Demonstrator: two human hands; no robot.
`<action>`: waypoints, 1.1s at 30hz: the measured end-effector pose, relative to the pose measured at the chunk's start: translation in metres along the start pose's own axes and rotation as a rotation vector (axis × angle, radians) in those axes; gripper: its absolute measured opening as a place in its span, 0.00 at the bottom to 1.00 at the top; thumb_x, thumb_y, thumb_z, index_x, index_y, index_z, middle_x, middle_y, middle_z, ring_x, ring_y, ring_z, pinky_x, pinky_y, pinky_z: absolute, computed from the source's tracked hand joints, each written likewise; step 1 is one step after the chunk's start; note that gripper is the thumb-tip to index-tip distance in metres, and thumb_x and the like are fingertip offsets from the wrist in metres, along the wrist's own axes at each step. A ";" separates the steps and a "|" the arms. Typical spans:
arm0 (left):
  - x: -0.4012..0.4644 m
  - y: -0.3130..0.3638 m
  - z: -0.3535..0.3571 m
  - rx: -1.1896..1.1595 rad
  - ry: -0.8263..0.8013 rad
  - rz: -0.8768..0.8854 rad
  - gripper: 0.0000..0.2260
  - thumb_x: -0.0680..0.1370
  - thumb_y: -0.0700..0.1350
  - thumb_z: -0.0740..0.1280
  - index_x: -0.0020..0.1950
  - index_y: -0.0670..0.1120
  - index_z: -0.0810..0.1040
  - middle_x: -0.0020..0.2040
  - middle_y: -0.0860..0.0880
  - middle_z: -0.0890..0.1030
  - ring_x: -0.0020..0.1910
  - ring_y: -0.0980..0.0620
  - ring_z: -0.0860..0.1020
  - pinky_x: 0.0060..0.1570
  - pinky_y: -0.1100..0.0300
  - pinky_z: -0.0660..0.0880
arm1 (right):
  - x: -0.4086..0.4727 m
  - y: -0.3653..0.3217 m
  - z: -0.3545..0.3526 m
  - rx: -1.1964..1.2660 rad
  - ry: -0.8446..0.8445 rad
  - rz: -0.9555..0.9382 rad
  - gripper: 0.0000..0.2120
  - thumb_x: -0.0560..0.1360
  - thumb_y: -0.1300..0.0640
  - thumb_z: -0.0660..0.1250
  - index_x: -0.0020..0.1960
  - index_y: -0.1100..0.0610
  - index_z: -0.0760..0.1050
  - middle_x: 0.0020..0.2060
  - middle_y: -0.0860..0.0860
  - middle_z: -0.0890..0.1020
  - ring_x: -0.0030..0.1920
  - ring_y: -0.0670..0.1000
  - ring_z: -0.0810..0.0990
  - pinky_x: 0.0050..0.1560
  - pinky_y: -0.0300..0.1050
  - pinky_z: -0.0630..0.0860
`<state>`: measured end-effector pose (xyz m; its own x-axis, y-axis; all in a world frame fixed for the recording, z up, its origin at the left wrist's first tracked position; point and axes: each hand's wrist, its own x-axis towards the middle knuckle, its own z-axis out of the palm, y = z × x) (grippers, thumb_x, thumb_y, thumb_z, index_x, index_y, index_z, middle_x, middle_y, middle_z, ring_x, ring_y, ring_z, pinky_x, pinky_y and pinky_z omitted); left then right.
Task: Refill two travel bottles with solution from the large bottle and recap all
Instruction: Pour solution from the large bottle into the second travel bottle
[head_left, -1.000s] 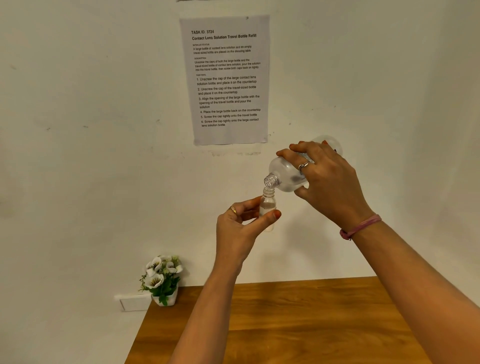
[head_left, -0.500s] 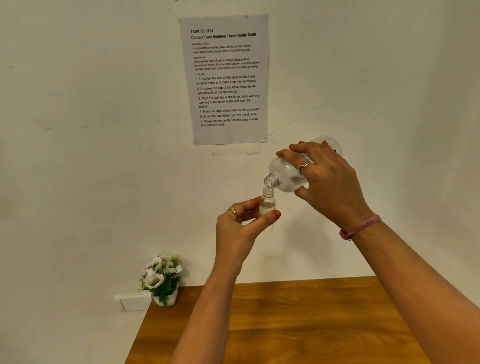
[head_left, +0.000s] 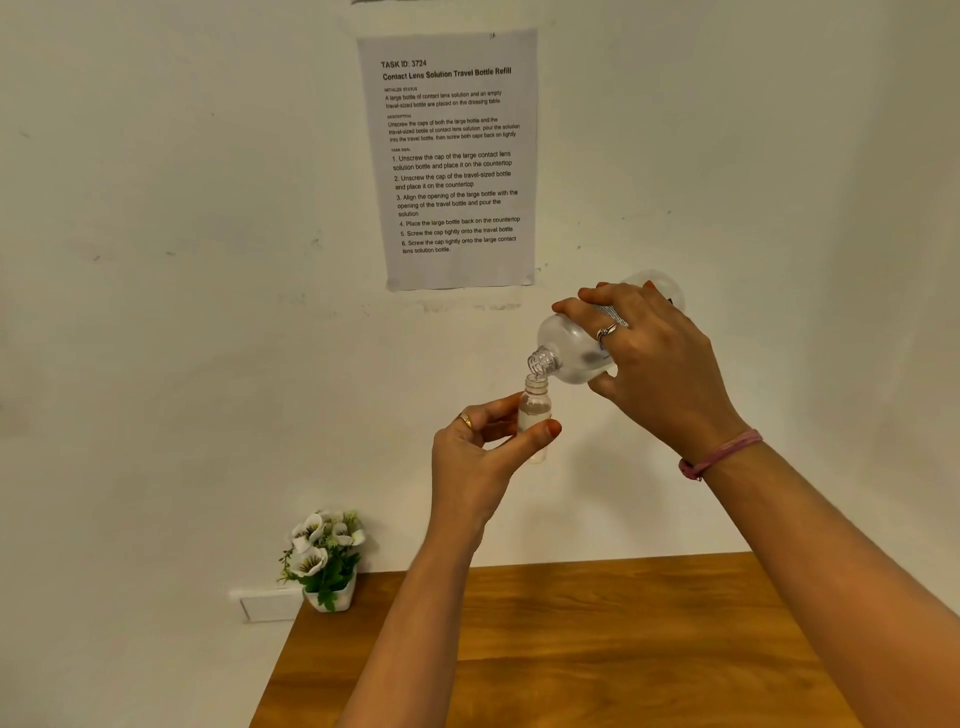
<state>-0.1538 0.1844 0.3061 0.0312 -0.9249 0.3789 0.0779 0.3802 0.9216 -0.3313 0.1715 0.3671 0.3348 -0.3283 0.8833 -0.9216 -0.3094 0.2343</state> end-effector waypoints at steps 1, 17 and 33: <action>0.000 0.000 0.000 0.002 -0.001 0.000 0.14 0.64 0.45 0.78 0.47 0.56 0.81 0.43 0.58 0.84 0.43 0.61 0.81 0.38 0.71 0.76 | 0.000 0.000 0.000 0.001 -0.001 -0.001 0.30 0.61 0.61 0.79 0.62 0.56 0.76 0.55 0.57 0.80 0.54 0.60 0.79 0.52 0.53 0.76; 0.000 0.001 0.001 0.001 0.000 -0.006 0.14 0.64 0.46 0.79 0.47 0.56 0.82 0.43 0.57 0.85 0.43 0.61 0.82 0.40 0.70 0.76 | 0.001 -0.001 -0.002 -0.005 0.008 -0.015 0.30 0.60 0.62 0.80 0.61 0.58 0.77 0.54 0.58 0.81 0.53 0.60 0.80 0.52 0.53 0.76; 0.000 0.000 0.001 -0.005 -0.003 -0.007 0.14 0.64 0.45 0.78 0.47 0.56 0.81 0.43 0.58 0.84 0.43 0.61 0.81 0.39 0.71 0.76 | 0.001 -0.001 -0.001 -0.002 0.010 -0.021 0.31 0.59 0.62 0.80 0.61 0.58 0.77 0.53 0.58 0.81 0.53 0.60 0.80 0.53 0.54 0.76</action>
<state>-0.1549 0.1838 0.3060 0.0280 -0.9277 0.3724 0.0832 0.3734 0.9239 -0.3307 0.1725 0.3684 0.3517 -0.3125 0.8824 -0.9150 -0.3140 0.2535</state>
